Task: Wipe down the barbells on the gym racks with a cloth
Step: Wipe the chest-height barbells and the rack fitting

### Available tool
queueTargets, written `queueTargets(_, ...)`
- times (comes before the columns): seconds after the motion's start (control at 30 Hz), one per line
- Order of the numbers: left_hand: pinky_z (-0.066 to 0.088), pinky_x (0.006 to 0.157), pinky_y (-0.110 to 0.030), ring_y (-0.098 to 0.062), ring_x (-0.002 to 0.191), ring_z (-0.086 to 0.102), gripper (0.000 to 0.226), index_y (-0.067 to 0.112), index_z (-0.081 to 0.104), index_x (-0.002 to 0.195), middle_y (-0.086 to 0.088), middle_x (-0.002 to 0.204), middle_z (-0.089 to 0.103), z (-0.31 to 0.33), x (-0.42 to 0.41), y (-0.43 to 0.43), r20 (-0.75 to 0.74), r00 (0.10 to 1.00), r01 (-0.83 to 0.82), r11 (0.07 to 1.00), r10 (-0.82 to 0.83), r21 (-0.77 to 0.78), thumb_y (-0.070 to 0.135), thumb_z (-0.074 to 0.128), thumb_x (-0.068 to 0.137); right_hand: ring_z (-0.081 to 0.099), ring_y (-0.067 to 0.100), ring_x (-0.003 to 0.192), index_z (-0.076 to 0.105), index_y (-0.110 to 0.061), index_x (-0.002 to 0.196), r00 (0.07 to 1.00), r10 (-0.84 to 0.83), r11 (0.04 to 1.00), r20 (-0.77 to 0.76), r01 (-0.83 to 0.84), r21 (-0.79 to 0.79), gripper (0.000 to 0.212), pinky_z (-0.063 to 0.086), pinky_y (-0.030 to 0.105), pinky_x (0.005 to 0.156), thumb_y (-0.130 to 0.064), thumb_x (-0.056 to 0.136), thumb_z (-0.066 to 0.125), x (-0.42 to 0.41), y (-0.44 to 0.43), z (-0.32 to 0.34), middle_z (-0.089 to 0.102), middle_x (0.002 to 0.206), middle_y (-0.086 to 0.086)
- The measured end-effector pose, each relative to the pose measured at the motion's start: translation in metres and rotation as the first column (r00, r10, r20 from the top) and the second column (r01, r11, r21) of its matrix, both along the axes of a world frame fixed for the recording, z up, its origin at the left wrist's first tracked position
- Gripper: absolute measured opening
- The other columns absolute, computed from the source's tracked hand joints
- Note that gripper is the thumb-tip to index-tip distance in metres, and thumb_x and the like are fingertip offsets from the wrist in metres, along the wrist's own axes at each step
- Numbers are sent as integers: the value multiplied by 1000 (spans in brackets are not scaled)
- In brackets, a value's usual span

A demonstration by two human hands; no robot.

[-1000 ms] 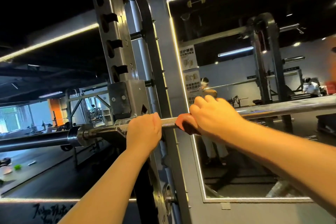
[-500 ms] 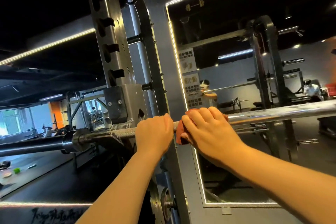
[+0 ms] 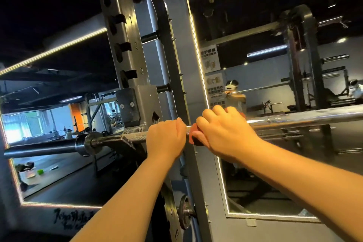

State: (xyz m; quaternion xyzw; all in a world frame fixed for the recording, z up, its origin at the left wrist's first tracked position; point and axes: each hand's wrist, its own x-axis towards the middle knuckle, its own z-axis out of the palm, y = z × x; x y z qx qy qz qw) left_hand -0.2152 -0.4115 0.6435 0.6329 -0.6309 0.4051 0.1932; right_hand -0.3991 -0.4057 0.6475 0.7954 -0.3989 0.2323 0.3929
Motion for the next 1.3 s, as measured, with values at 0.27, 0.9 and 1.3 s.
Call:
queueTargets(0.27, 41, 64, -33, -21, 70, 49, 27, 14, 54, 103, -5, 85, 60, 5, -7, 6, 49, 996, -80, 997, 80, 13, 23, 29, 106, 58, 16, 85, 58, -20, 113, 995, 34, 834, 96, -81, 546, 36, 48, 33, 79, -49, 108, 37, -30, -12, 42, 60, 96, 0)
queueTargets(0.9, 52, 81, -34, -20, 83, 64, 29, 10, 58, 106, -6, 94, 67, 1, -19, 6, 10, 984, -178, 984, 178, 27, 24, 32, 108, 55, 33, 98, 54, -16, 116, 996, -73, 991, 60, 65, 120, 40, 44, 49, 81, -49, 106, 33, -18, 7, 7, 58, 104, 10)
queueTargets(1.3, 49, 80, -40, -29, 87, 64, 22, 15, 51, 101, -7, 96, 66, 11, -32, 13, 17, 1000, -14, 991, 12, 130, 23, 33, 108, 56, 31, 83, 63, -15, 97, 985, -72, 984, 154, 95, -148, 35, 44, 46, 74, -46, 102, 48, -13, -3, -22, 60, 89, 9)
